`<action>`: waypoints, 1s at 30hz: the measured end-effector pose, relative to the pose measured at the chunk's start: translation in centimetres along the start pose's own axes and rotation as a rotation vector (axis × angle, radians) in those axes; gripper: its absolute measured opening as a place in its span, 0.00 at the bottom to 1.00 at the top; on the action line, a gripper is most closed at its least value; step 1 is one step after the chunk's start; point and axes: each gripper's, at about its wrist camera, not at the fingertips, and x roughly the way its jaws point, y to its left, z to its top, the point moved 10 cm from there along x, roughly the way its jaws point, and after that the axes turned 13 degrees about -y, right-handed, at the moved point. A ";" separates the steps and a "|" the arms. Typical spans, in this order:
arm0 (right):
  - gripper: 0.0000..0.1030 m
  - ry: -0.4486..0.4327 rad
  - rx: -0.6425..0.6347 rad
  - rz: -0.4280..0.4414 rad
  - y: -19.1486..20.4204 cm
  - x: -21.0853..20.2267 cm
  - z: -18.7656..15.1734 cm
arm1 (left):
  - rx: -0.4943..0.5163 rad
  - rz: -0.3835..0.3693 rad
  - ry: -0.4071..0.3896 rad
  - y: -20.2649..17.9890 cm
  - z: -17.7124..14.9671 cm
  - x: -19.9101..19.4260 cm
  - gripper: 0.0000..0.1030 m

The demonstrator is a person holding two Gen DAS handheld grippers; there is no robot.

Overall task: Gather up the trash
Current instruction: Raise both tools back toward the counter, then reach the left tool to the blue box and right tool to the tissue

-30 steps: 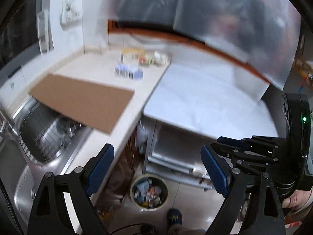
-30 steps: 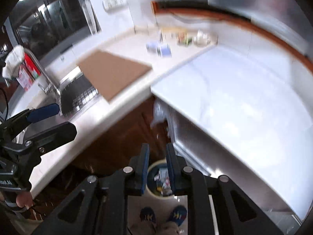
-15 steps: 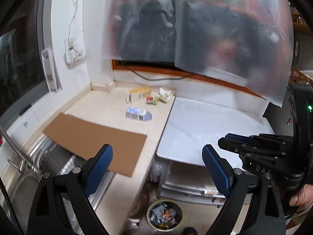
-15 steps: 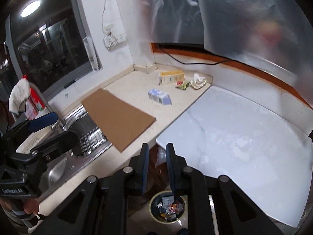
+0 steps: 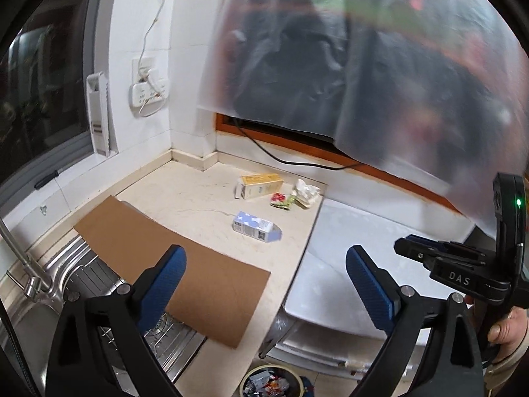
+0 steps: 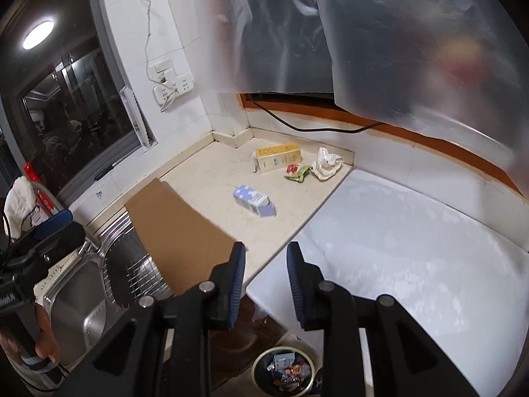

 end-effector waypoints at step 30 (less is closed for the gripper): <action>0.36 0.098 0.038 -0.017 -14.0 30.4 3.7 | -0.189 0.311 0.350 2.2 -8.4 36.2 0.94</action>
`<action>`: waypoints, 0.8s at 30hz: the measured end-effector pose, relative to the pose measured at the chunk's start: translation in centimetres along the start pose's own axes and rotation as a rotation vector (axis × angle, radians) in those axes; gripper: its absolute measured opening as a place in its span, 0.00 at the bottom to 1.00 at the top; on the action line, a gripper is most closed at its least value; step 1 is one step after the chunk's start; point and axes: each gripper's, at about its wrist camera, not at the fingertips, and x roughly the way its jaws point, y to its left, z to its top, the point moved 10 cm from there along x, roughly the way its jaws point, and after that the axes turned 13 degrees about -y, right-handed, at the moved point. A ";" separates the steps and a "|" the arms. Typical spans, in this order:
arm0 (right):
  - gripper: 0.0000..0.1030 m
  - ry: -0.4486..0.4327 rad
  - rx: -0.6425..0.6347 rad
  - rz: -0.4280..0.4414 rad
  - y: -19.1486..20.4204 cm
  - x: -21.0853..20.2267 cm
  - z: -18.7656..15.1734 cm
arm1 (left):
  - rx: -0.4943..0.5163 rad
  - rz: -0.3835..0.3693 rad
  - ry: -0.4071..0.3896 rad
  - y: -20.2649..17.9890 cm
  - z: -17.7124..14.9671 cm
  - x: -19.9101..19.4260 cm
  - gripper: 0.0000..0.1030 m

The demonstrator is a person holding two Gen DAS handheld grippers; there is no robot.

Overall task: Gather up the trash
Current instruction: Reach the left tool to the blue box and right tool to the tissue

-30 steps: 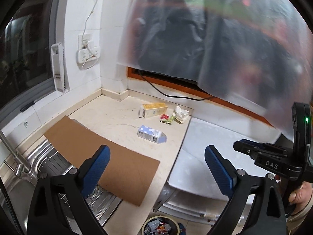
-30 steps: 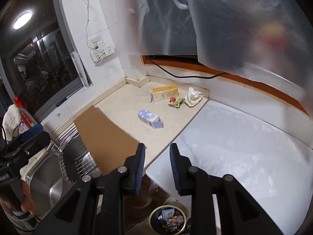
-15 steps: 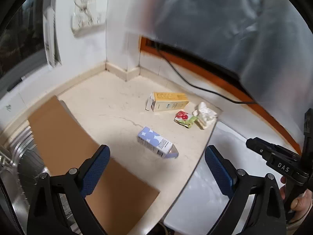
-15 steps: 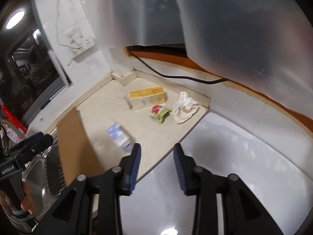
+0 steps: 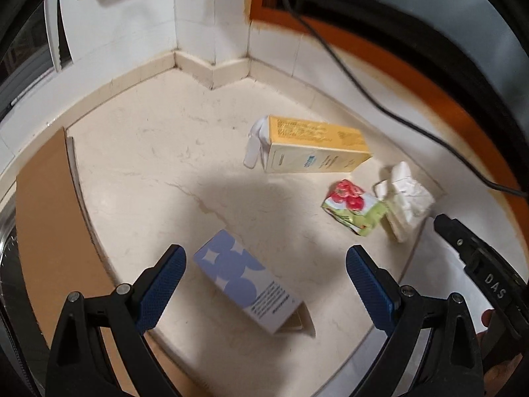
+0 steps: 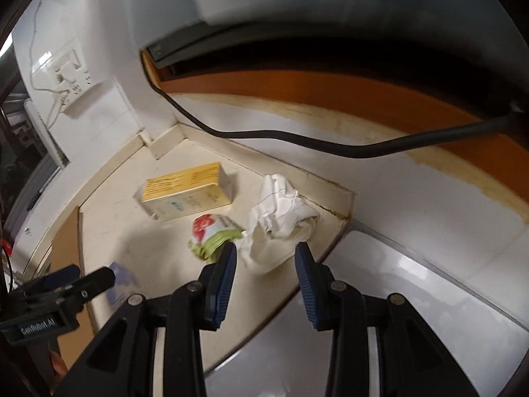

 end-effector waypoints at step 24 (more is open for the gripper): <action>0.47 0.000 0.091 -0.077 -1.7 6.9 -0.6 | -0.097 0.048 0.061 3.2 -3.5 2.3 0.82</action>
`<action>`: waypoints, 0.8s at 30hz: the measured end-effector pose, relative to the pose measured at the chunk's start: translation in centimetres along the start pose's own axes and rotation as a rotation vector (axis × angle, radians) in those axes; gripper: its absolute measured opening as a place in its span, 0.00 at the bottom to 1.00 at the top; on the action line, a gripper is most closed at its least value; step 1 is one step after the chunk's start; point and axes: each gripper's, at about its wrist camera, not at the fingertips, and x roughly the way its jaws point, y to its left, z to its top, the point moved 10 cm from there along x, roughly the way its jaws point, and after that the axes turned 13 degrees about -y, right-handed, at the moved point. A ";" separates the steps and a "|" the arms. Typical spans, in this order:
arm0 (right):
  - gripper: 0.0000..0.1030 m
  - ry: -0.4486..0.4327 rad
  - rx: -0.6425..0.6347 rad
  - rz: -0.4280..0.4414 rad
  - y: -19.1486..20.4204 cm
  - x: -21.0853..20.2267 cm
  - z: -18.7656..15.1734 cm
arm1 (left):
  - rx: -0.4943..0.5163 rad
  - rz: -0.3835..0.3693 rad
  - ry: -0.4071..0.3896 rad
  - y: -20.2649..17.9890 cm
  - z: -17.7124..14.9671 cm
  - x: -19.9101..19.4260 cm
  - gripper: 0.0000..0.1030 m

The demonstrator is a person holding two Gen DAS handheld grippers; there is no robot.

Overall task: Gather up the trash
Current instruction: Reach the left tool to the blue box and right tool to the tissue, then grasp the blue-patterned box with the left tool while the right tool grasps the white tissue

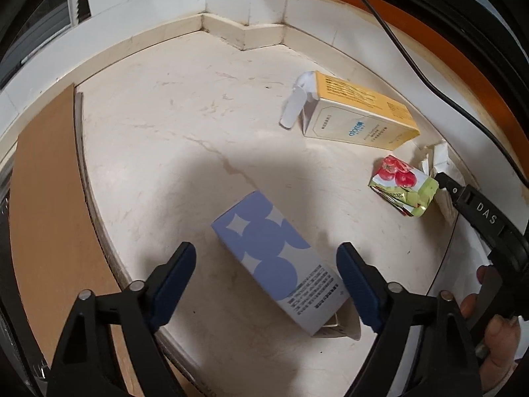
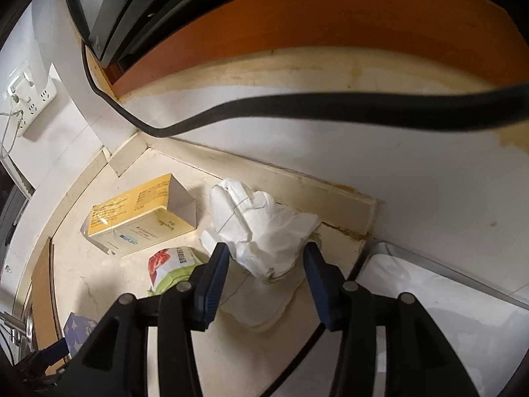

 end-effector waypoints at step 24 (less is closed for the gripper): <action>0.00 0.014 -0.150 0.063 2.0 -2.8 -2.6 | 0.023 -0.085 -0.014 -1.7 -1.4 -1.3 0.32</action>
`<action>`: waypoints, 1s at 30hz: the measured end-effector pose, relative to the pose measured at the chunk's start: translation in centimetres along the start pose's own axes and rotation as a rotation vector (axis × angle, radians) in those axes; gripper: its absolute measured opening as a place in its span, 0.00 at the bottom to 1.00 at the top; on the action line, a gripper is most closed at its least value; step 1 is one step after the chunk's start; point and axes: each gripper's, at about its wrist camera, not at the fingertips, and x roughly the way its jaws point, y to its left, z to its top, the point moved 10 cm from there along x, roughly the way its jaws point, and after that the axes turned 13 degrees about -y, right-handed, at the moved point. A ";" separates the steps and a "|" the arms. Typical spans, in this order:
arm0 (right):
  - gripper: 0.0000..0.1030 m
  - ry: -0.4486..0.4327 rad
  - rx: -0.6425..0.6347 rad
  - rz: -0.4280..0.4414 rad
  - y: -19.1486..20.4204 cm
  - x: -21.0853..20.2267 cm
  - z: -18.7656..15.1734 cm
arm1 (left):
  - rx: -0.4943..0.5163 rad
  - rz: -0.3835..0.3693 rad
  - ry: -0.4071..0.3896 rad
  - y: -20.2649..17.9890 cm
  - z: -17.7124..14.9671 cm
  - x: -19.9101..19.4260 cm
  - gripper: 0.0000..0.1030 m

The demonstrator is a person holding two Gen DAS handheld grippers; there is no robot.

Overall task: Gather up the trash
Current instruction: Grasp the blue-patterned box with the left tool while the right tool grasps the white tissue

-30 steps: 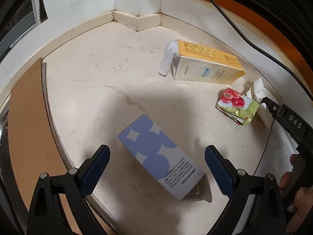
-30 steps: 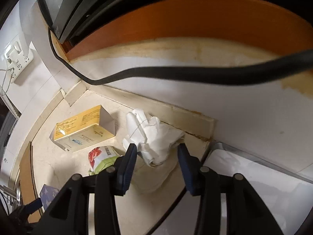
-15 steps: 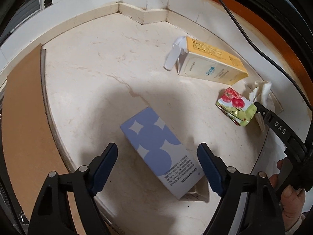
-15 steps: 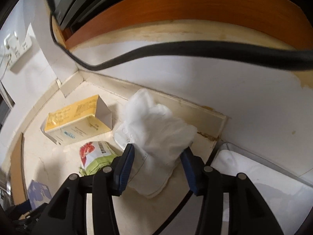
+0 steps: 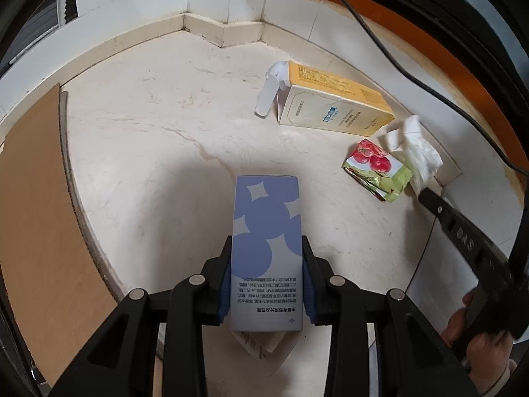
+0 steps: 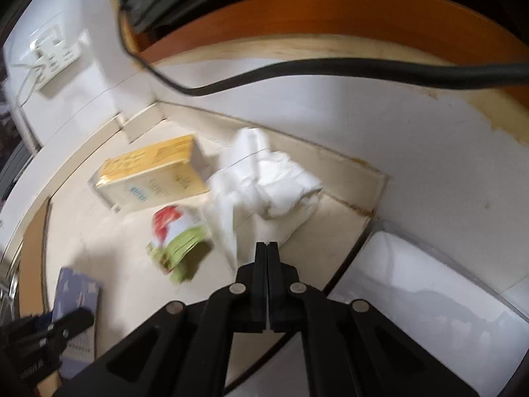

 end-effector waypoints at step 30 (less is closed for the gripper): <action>0.43 -0.042 -0.778 -0.043 3.3 2.6 1.2 | -0.074 -0.045 -0.017 1.8 1.1 -1.5 0.32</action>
